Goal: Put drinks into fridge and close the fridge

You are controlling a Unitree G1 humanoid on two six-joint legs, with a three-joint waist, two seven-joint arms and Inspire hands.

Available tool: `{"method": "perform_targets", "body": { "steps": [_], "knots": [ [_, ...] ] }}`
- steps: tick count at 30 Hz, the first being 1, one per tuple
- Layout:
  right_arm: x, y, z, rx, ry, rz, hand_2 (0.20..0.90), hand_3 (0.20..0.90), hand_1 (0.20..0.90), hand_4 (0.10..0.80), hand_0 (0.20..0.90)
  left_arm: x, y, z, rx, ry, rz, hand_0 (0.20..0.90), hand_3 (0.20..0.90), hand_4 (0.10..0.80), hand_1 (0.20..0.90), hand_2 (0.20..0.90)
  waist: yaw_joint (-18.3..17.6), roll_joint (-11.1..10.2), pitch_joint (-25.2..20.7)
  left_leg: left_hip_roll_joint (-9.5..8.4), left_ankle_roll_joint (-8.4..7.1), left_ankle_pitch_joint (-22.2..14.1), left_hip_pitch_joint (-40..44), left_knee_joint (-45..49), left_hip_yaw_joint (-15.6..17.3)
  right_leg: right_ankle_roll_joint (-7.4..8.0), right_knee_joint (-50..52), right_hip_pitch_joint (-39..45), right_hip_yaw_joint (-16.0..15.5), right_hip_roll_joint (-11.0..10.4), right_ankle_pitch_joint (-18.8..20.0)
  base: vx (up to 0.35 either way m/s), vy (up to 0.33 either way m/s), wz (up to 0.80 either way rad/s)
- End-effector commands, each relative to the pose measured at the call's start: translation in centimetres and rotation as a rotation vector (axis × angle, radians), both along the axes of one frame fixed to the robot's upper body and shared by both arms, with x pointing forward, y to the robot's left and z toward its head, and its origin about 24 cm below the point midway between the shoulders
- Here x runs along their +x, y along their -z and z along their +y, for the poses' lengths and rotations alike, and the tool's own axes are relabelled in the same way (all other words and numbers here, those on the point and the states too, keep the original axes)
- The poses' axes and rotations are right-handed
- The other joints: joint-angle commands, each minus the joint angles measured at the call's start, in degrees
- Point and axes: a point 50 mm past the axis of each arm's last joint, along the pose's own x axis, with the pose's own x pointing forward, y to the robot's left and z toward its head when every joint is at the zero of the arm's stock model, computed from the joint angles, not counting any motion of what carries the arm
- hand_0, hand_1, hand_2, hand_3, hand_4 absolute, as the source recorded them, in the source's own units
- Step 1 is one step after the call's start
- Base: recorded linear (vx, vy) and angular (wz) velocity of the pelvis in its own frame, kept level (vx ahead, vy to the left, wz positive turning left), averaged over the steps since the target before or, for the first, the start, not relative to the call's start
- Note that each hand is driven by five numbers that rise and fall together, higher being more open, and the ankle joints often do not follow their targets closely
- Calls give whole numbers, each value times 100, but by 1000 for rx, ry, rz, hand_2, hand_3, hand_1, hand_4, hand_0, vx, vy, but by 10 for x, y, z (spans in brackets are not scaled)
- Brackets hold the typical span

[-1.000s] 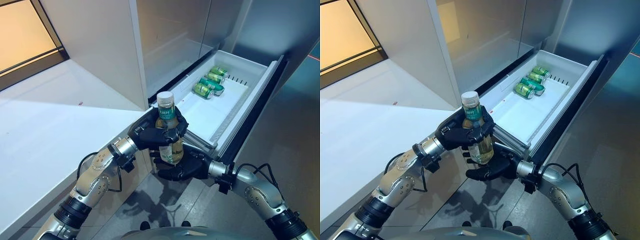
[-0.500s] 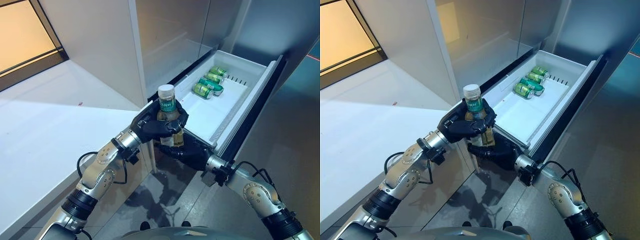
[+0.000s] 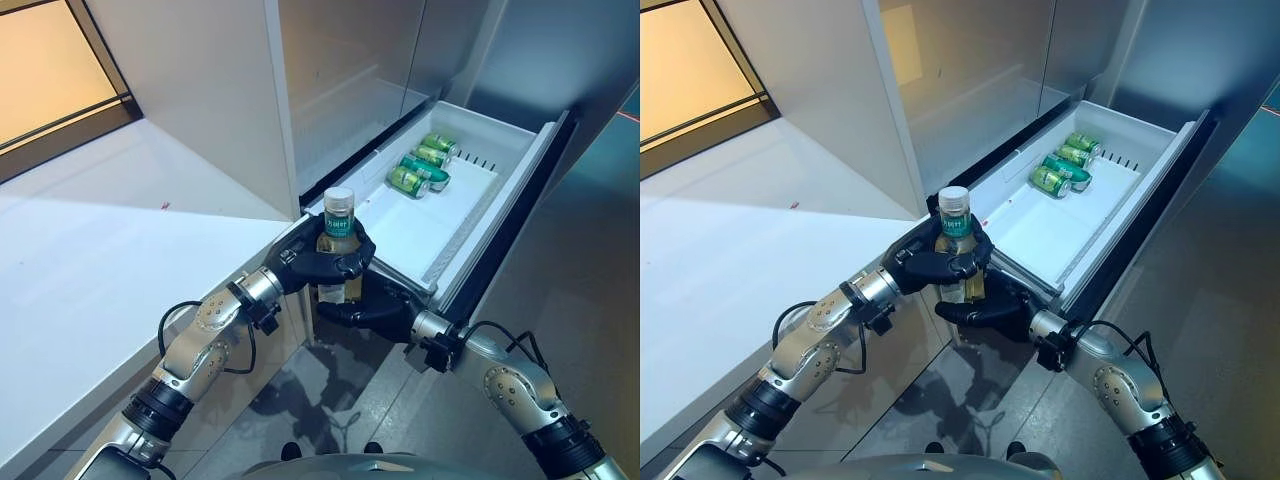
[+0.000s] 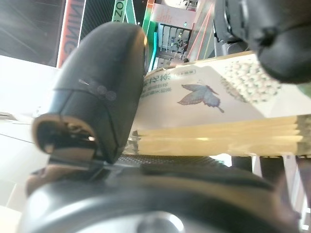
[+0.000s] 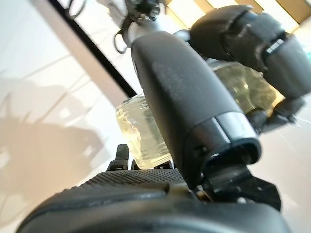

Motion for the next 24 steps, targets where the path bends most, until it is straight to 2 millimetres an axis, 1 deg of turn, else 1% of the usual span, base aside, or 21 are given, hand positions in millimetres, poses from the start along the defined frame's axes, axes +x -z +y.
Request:
{"method": "perform_targets", "body": {
  "steps": [1,2,3,7,12,17,21,22,23,24],
  "knots": [
    [39,-97,-4,-54,-113,-469,458,384,458,284,458,15,-52,-9,-113,38,-244,300,200,100,300,300,-64,-52,-426,-235,238,-647,-11,201,178,227,627,-447,13,228,-248,0,0,0],
    [38,-93,-3,-91,-144,-460,354,263,354,163,354,15,-53,-9,-112,42,-246,300,200,100,300,300,-62,-57,-429,-232,238,-643,-5,194,181,225,631,-442,15,229,-252,0,0,0],
    [38,-89,-2,-111,-163,-448,300,200,300,100,300,16,-53,-9,-112,45,-246,300,200,100,300,300,-60,-63,-426,-231,239,-643,-2,196,183,223,637,-440,13,229,-256,0,0,0],
    [37,-84,2,-131,-198,-431,300,200,300,100,300,17,-54,-10,-117,52,-245,300,200,100,300,300,-62,-72,-414,-227,242,-645,17,188,187,221,645,-431,14,229,-259,0,0,0],
    [38,-85,11,-46,-183,-410,300,200,300,100,300,16,-51,-14,-138,62,-240,300,200,100,300,300,-55,-73,-419,-213,236,-637,29,178,207,226,644,-426,11,229,-253,2,2,-1],
    [43,-99,15,66,-83,-441,300,200,300,100,300,14,-47,-17,-141,46,-253,300,200,100,300,300,-37,-76,-423,-210,242,-655,33,188,211,227,639,-416,9,231,-258,0,0,0],
    [47,-110,12,81,-22,-480,300,200,300,100,300,13,-44,-19,-124,38,-267,300,200,100,300,300,-15,-89,-413,-218,248,-672,15,215,194,218,638,-415,1,232,-263,0,0,0],
    [48,-112,11,79,-11,-483,300,200,300,100,300,13,-44,-19,-122,37,-269,432,354,254,432,432,-13,-91,-410,-218,249,-674,17,212,193,215,636,-413,-1,232,-264,0,0,0],
    [49,-114,10,70,12,-497,300,200,300,100,300,13,-44,-19,-117,32,-276,519,455,355,519,519,-9,-94,-409,-219,249,-676,16,212,189,211,635,-412,-3,234,-263,0,0,0],
    [51,-116,8,57,34,-511,300,200,300,100,300,13,-44,-19,-113,25,-286,900,900,800,900,900,-4,-97,-411,-219,250,-678,15,211,188,210,630,-410,-7,233,-263,0,0,0]
  ]
}}
